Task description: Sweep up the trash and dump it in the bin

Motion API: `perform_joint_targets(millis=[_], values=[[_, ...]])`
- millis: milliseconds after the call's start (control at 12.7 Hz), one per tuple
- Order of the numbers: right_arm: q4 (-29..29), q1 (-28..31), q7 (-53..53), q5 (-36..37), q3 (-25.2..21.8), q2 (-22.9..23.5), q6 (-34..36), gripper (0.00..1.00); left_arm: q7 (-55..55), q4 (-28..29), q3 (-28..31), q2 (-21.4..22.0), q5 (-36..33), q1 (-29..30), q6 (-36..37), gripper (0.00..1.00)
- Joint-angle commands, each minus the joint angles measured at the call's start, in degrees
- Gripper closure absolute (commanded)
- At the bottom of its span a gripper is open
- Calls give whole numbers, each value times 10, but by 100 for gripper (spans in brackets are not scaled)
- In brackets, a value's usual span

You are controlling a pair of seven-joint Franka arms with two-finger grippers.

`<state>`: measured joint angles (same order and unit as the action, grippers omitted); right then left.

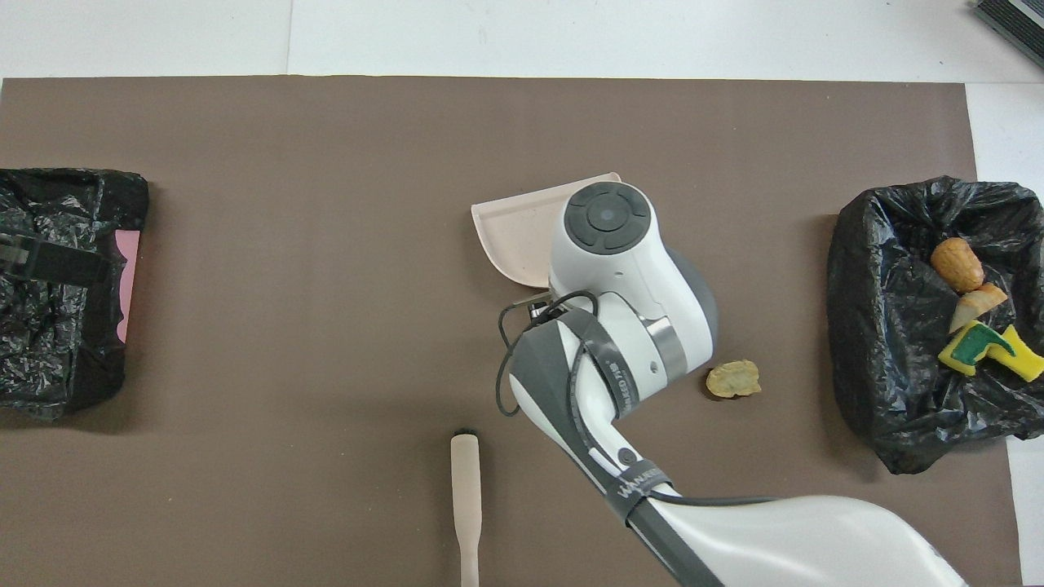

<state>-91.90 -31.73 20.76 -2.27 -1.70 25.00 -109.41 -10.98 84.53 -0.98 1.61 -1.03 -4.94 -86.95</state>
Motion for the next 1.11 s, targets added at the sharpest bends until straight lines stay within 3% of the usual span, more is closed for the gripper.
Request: perform_joint_targets(millis=[0,79,395,474,789,1026], values=[[143,-29,94,-19,-3,110,4,100,-5,-8,-5,1,5,8,16,0],[165,-35,117,-22,-2,127,4,100,-4,-7,-5,1,5,8,13,0],[162,-42,147,-54,-2,124,2,100,-2,-3,-5,7,5,9,30,0],[161,-43,145,-66,-2,122,-8,1,-5,-1,-5,9,5,9,35,0],[103,-43,119,-75,-1,74,-4,0,3,27,-6,25,6,1,25,0],[56,-70,131,-77,6,24,44,0,45,37,-11,15,9,-9,1,0]])
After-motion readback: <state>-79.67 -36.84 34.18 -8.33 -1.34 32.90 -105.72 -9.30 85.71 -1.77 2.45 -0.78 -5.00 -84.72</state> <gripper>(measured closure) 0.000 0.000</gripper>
